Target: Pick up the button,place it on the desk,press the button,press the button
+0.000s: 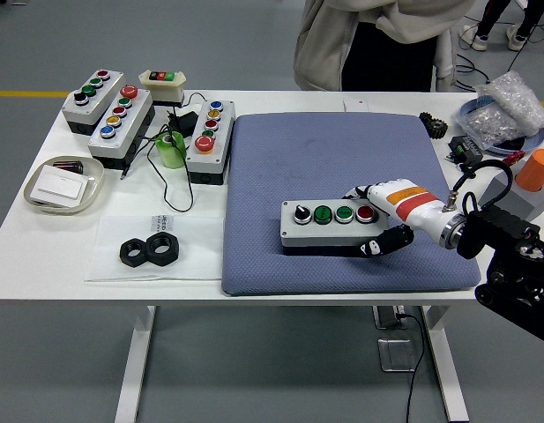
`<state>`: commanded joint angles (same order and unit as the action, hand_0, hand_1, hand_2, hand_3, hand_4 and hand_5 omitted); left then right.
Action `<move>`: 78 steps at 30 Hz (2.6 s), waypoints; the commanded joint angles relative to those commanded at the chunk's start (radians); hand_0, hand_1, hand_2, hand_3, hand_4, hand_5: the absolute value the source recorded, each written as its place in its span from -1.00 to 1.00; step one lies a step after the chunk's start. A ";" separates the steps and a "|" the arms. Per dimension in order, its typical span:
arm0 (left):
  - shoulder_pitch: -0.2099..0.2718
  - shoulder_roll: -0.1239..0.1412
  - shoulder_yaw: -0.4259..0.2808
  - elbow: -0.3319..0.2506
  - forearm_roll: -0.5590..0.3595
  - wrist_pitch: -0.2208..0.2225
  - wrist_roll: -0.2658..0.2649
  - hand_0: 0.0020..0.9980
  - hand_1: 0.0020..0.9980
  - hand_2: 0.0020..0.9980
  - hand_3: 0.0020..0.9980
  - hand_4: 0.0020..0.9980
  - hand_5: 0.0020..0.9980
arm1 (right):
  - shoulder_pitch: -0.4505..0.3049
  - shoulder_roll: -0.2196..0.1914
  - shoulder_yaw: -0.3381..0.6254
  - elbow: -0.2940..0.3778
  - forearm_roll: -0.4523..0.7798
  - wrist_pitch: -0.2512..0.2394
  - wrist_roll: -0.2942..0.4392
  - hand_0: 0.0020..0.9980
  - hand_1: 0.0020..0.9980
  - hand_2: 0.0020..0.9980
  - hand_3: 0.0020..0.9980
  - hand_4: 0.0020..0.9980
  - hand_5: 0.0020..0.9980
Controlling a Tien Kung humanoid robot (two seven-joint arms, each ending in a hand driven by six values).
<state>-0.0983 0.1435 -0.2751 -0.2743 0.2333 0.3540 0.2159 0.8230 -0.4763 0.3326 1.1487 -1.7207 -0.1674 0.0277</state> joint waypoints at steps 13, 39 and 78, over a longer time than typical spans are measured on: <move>-0.001 -0.001 0.000 0.000 -0.003 0.000 0.001 0.52 0.59 0.74 0.58 0.12 1.00 | -0.010 -0.019 0.058 0.024 -0.048 0.028 -0.009 0.51 0.40 0.79 1.00 0.94 -0.77; 0.012 -0.001 -0.017 0.001 0.024 -0.002 0.010 0.51 0.59 0.74 0.58 0.12 1.00 | -0.128 -0.148 0.267 0.327 0.066 -0.156 -0.098 -0.05 -0.45 -0.28 0.72 0.55 -0.62; 0.004 0.000 -0.008 0.001 0.010 -0.002 0.004 0.51 0.59 0.74 0.58 0.11 1.00 | -0.173 -0.156 0.207 0.271 0.064 -0.003 -0.149 -0.81 -1.00 -0.87 0.21 -0.04 -1.00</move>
<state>-0.0945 0.1432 -0.2826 -0.2732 0.2433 0.3516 0.2199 0.6504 -0.6325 0.5392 1.4196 -1.6570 -0.1708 -0.1215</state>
